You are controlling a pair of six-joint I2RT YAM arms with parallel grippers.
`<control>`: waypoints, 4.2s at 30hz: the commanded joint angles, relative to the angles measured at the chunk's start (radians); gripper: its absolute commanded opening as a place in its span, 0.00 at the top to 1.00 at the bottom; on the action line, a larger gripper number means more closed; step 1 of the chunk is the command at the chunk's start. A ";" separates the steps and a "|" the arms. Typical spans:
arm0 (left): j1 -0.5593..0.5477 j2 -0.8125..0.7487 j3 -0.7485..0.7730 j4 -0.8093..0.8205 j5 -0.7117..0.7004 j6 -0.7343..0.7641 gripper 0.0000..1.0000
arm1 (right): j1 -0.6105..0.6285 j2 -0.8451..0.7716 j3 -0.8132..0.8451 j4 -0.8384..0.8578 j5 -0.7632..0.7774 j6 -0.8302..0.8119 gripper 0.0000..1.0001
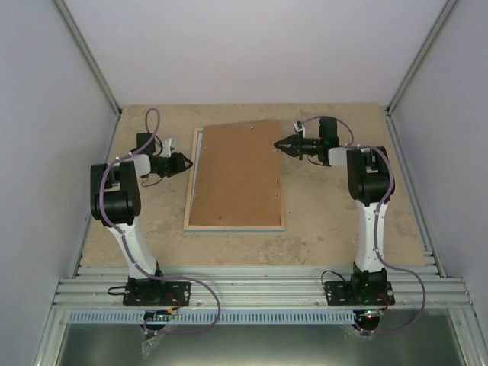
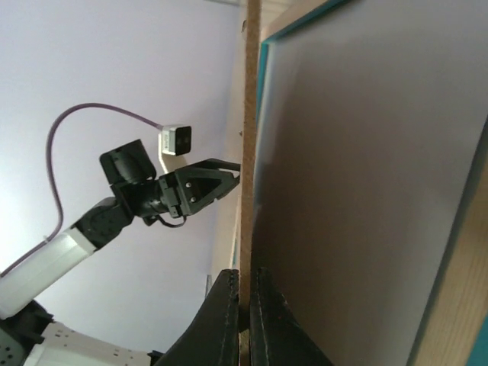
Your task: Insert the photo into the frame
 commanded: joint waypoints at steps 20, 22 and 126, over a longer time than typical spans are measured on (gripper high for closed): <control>-0.005 0.014 -0.022 -0.009 -0.023 0.042 0.48 | 0.071 0.034 0.273 -0.703 0.302 -0.520 0.52; -0.004 0.015 -0.023 -0.007 -0.022 0.041 0.47 | 0.081 0.019 0.273 -0.722 0.329 -0.538 0.47; -0.299 -0.154 -0.194 -0.272 -0.135 0.321 0.80 | 0.712 -0.279 -0.335 -0.269 0.830 -1.608 0.55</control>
